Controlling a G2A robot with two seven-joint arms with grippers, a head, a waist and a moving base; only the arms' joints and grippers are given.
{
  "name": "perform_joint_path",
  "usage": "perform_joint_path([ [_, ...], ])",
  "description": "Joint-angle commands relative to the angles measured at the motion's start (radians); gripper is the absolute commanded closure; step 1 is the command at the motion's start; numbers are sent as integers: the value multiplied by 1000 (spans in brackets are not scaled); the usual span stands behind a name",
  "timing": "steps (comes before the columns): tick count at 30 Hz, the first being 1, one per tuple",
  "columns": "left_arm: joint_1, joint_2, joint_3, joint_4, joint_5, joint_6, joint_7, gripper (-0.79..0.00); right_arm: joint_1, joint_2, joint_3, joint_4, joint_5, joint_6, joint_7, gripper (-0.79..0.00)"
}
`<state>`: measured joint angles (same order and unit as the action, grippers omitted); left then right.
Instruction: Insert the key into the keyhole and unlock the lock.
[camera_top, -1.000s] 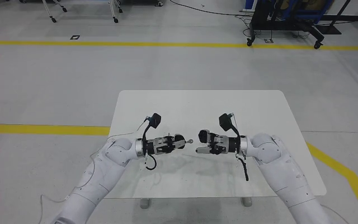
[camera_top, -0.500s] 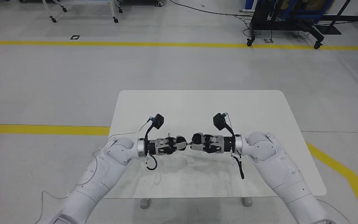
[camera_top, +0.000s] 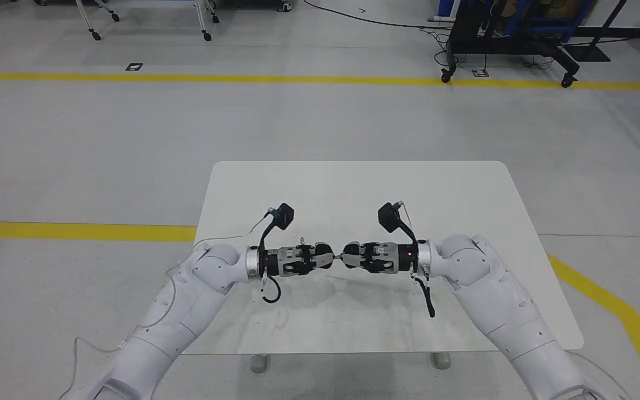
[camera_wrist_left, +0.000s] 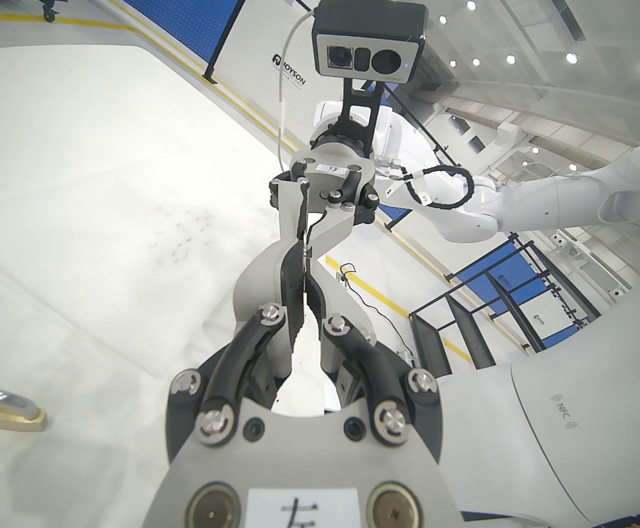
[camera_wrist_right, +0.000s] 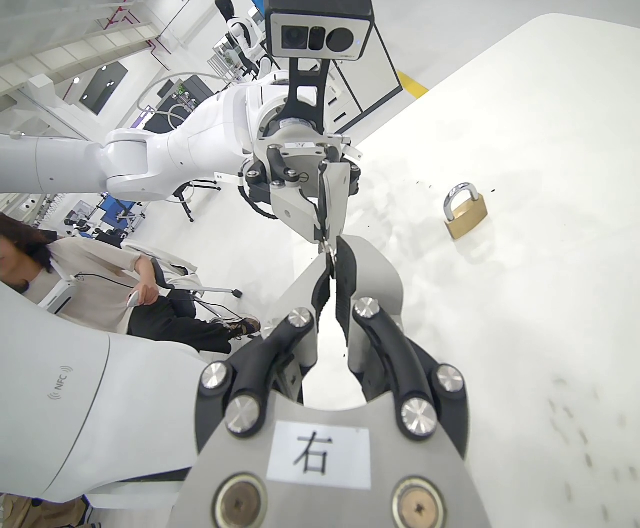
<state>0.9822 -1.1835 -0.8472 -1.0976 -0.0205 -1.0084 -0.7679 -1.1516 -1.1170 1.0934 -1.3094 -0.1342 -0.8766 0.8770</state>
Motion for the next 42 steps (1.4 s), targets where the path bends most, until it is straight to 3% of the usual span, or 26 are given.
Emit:
perform_joint_path([
  [1, -2, 0, 3, 2, -6, -4, -1, -234, 0, 2, -1, 3, 0, -2, -6, 0],
  [2, -3, 1, 4, 2, -12, -4, -1, -702, -2, 3, -2, 4, -1, -4, -9, 0],
  [3, -4, 2, 2, 1, -18, -4, 1, -785, -3, 4, -1, 5, -2, -7, -12, 0],
  [8, -2, 11, -34, -19, 20, -4, 51, -785, -23, 12, 17, 9, 0, -44, -61, 0],
  [12, 47, 27, -113, -78, 249, 12, 182, -785, -61, 24, 62, 8, -4, -94, -128, 0],
  [14, 84, 36, -156, -140, 422, 97, 259, -785, -84, 31, 91, 7, -2, -124, -159, 0],
  [17, 164, 51, -208, -289, 747, 306, 364, -785, -112, 42, 140, 5, 5, -136, -207, 0],
  [21, 262, 62, -233, -423, 896, 484, 376, -785, -143, 56, 195, -8, 38, -136, -258, 0],
  [25, 261, 58, -209, -437, 1002, 604, 341, -785, -171, 66, 221, -45, 47, -136, -276, 0],
  [30, 206, 37, -143, -378, 1010, 642, 333, -782, -173, 67, 221, -47, 47, -136, -276, 0],
  [31, 198, 34, -134, -367, 1005, 643, 336, -690, -173, 67, 221, -47, 47, -136, -276, 0],
  [33, 186, 28, -116, -345, 1004, 642, 330, -431, -173, 67, 221, -47, 47, -136, -276, 0],
  [34, 179, 25, -109, -336, 1000, 640, 323, -369, -173, 67, 221, -47, 47, -136, -276, 0],
  [37, 164, 19, -95, -317, 1004, 652, 305, -283, -173, 67, 221, -47, 47, -136, -276, 0],
  [42, 156, 14, -88, -304, 1006, 668, 293, -274, -173, 67, 221, -47, 47, -136, -276, 0],
])
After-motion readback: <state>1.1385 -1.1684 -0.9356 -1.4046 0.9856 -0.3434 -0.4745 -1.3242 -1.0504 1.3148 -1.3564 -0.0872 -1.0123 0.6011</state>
